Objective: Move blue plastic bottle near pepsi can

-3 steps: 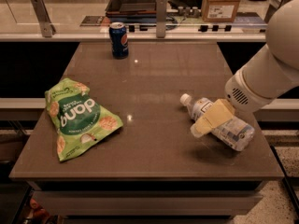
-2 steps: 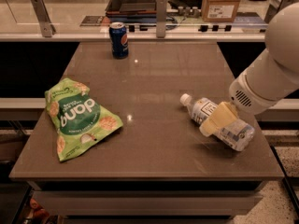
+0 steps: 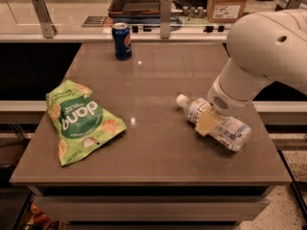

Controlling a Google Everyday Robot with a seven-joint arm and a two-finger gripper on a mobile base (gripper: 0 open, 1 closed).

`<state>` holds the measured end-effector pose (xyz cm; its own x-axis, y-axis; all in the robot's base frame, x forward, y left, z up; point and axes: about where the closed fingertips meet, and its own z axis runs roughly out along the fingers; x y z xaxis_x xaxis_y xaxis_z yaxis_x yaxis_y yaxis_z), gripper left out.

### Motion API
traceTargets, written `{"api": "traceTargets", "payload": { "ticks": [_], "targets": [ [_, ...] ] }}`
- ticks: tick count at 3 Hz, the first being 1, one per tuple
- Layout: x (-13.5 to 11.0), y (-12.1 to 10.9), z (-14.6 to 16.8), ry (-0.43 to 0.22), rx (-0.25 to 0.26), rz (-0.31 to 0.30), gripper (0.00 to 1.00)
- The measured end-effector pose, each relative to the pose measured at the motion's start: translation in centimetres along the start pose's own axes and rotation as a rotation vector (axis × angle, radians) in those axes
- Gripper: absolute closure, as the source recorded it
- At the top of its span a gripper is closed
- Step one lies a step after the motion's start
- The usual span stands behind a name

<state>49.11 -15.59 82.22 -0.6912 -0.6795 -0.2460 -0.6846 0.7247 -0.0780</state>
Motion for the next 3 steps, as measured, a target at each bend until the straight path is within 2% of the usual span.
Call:
{"api": "traceTargets", "payload": {
  "ticks": [1,2,3],
  "targets": [
    [-0.21,0.01,-0.38,0.002,-0.002,-0.004,0.88],
    [-0.2,0.07,-0.35,0.003,-0.002,-0.005,1.0],
    [-0.2,0.07,-0.35,0.003,-0.002,-0.005,1.0]
  ]
}}
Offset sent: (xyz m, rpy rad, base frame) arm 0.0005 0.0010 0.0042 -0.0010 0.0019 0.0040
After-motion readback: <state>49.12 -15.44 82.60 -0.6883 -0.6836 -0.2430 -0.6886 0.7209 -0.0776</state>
